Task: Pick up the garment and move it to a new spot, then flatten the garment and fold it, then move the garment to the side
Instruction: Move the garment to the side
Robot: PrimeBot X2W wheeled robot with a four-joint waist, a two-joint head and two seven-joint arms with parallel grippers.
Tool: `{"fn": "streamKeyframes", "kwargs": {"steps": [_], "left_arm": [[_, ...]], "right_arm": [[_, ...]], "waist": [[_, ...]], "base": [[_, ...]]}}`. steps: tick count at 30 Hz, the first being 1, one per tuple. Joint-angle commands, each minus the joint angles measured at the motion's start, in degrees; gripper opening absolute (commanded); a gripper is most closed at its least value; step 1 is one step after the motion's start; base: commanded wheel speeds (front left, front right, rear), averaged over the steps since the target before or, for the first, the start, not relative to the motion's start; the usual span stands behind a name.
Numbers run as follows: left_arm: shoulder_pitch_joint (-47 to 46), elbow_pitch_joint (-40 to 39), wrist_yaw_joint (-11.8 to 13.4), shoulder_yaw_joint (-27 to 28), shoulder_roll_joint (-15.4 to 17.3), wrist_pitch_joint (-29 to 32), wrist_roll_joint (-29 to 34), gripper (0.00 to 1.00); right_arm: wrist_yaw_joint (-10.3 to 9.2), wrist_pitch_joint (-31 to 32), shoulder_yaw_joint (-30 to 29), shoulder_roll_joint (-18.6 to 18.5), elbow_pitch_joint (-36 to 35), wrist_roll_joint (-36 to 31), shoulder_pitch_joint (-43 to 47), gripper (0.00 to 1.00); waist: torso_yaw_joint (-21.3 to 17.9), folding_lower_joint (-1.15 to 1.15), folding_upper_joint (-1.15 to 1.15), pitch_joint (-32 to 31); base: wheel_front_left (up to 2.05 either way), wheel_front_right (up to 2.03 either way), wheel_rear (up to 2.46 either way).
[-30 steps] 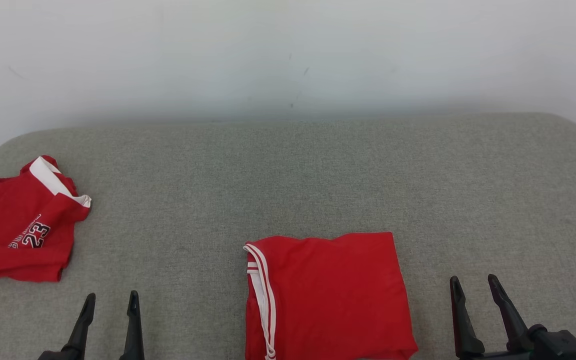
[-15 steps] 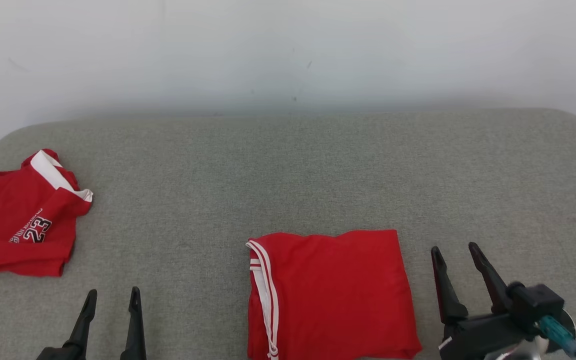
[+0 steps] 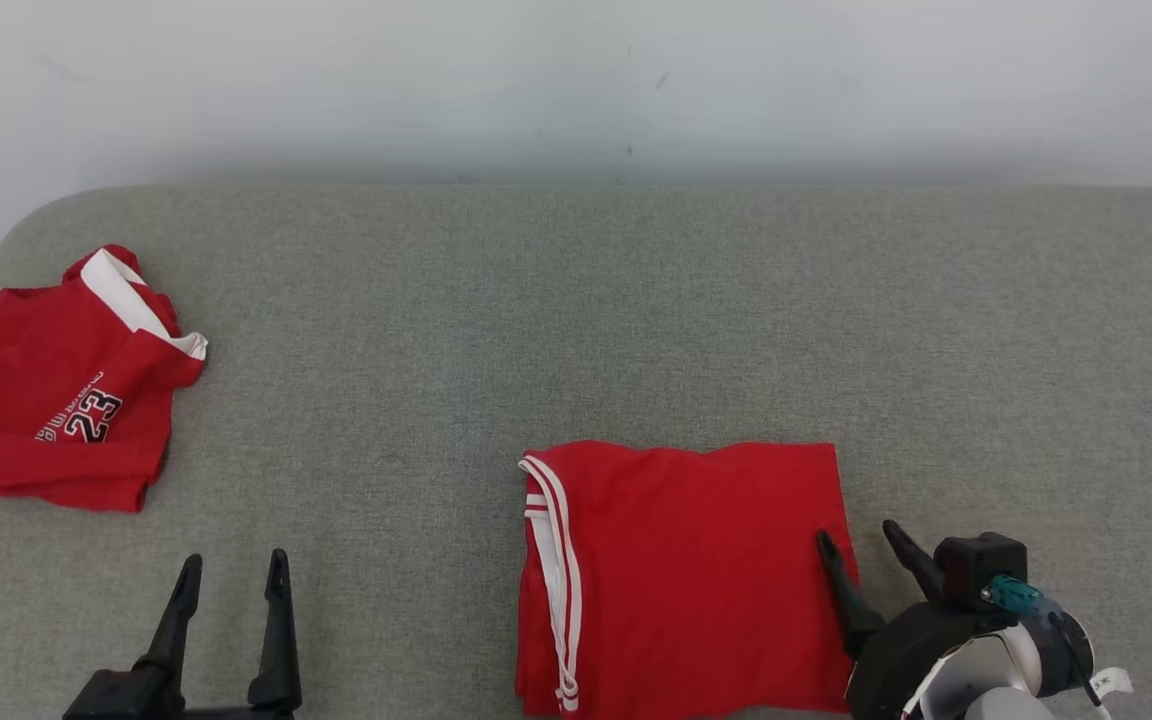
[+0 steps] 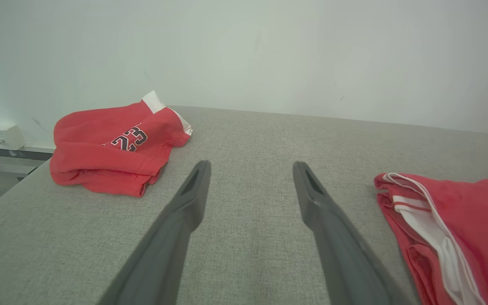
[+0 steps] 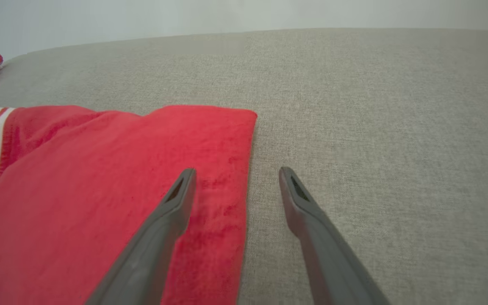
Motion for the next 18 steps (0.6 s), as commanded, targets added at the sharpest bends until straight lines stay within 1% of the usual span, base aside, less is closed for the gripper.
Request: {"fn": "streamKeyframes", "kwargs": {"steps": [1, 9, 10, 11, 13, 18], "left_arm": [[-1.0, 0.4, 0.0, 0.1, 0.0, 0.0, -0.1, 1.00], [-2.5, 1.0, -0.2, 0.0, 0.0, 0.0, -0.2, 1.00], [-2.7, 1.0, -0.3, 0.0, 0.0, 0.0, -0.2, 1.00], [-2.8, 1.1, -0.3, 0.0, 0.0, 0.0, -0.3, 1.00], [-2.9, 1.2, -0.4, -0.1, 0.0, 0.0, -0.5, 1.00], [-3.6, 1.2, -0.4, -0.4, -0.1, 0.0, -0.7, 1.00]], "right_arm": [[-0.15, -0.3, 0.8, 0.0, 2.3, 0.2, -1.3, 1.00], [-0.15, -0.4, 4.7, 1.0, 13.1, 1.6, -4.3, 1.00], [-0.14, -0.4, 5.7, 1.5, 13.9, 2.7, -4.4, 0.54], [-0.11, -0.7, 6.4, 1.8, 14.6, 3.9, -4.6, 0.00], [-0.02, -0.9, 7.7, 2.0, 15.8, 5.1, -5.3, 0.00], [-0.17, -2.4, 9.3, 0.3, 16.9, 7.0, -10.7, 0.00]], "waist": [[0.4, 0.00, 0.00, 1.0], [0.1, 0.00, 0.00, 2.2], [0.0, 0.00, 0.00, 2.4], [0.0, 0.00, 0.00, 2.5], [-0.2, 0.00, 0.00, 2.7], [-1.0, 0.00, 0.00, 3.6]], "base": [[0.00, 0.00, 0.00], [0.00, 0.00, 0.00], [0.00, 0.00, 0.00], [0.00, 0.00, 0.00], [0.00, 0.00, 0.00], [0.00, 0.00, 0.00]]}}
